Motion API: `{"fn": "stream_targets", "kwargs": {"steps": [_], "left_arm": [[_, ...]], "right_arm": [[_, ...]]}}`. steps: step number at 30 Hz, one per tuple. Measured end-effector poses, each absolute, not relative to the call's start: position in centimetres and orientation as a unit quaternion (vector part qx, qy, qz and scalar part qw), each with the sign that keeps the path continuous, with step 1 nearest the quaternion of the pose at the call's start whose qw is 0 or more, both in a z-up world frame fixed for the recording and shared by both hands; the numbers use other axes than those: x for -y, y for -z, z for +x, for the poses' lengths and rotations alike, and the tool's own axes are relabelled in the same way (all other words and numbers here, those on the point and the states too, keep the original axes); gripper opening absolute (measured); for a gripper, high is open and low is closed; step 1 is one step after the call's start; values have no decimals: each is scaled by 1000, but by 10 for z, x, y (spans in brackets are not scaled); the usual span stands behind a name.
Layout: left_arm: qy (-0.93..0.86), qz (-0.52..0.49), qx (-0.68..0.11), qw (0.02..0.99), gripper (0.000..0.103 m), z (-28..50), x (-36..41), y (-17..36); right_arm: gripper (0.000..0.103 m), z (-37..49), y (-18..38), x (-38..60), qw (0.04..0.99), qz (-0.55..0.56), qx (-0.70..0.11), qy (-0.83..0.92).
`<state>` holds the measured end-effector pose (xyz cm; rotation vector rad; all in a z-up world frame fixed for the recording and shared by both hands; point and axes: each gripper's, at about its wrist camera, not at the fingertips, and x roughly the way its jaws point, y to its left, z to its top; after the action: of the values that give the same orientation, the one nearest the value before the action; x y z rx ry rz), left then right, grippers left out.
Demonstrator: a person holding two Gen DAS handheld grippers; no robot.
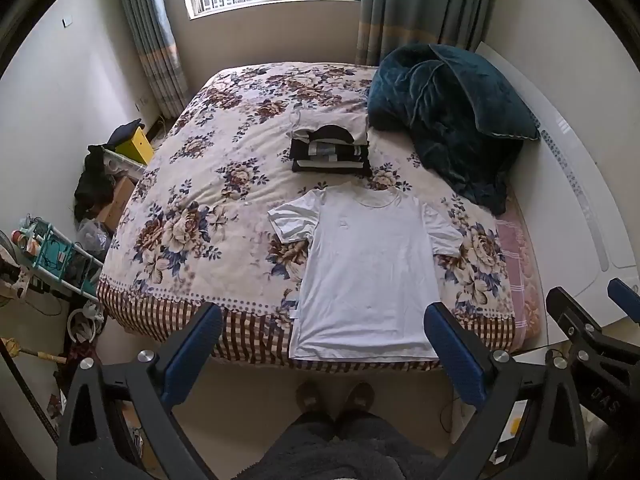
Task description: Fold small clothes
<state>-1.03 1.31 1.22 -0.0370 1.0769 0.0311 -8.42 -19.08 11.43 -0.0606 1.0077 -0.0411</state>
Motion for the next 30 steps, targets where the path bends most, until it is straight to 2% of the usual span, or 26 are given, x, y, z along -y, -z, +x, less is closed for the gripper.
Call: {"fn": "stream_targets", "kwargs": {"steps": [30], "left_arm": [[-13, -18, -511, 859, 103, -11, -12, -12]], "right_arm": [[103, -100, -113, 194, 877, -31, -479, 20]]}}
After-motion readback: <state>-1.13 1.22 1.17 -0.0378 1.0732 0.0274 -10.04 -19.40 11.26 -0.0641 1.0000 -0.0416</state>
